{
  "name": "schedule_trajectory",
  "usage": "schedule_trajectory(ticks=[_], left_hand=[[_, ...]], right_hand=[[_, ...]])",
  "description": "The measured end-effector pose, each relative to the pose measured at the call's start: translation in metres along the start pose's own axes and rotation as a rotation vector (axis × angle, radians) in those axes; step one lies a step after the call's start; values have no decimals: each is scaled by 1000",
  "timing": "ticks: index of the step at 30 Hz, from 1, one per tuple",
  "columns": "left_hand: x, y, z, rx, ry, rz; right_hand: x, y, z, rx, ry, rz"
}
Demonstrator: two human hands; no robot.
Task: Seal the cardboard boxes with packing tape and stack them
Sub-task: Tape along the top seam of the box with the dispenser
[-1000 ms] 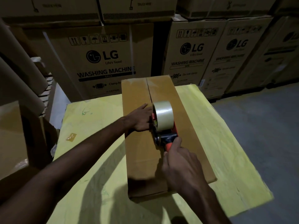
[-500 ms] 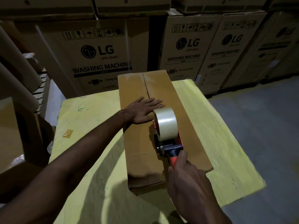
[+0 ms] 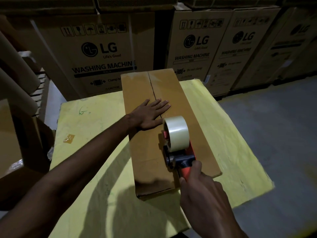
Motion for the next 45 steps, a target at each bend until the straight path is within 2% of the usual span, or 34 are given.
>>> schedule_trajectory(ticks=[5, 8, 15, 22, 25, 26, 28, 32, 34, 36, 38, 40, 41, 42, 45], left_hand=[[7, -32, 52, 103, -31, -9], [13, -44, 63, 136, -51, 49], [11, -39, 59, 40, 18, 2], [24, -32, 57, 15, 91, -5], [18, -30, 55, -3, 47, -14], [18, -29, 55, -3, 34, -10], [19, -28, 53, -8, 14, -2], [20, -29, 54, -26, -11, 17], [20, -30, 54, -36, -4, 4], [20, -30, 56, -78, 4, -14], [18, -31, 63, -112, 21, -19], [15, -39, 78, -122, 22, -18], [16, -46, 89, -110, 20, -24], [18, -54, 101, -85, 18, -29], [29, -84, 129, 12, -57, 34]], right_hand=[[1, -1, 5, -54, 54, 75], [2, -1, 8, -78, 44, 94], [5, -11, 12, -70, -89, 114], [2, -23, 14, -54, 3, 165], [9, -35, 22, 3, -116, 114], [13, -42, 26, -8, -149, 145], [22, -59, 34, 4, -130, 234], [16, -91, 45, 7, -70, 228], [21, -98, 52, 8, -79, 159], [31, -98, 64, 43, -101, 201], [29, -97, 62, -17, -131, 263], [19, -94, 55, -49, -51, 230], [16, -94, 52, -43, 19, 198], [10, -96, 50, -73, 67, 248], [11, -99, 49, -127, 23, 248]])
Point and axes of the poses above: each hand's wrist, its own y-axis towards the middle knuckle, its own x-axis out of the palm, z = x × y, the point moved 8 cm from there along y, towards the middle knuckle, and after that the axes turned 9 degrees about z, right-handed, at the moved point
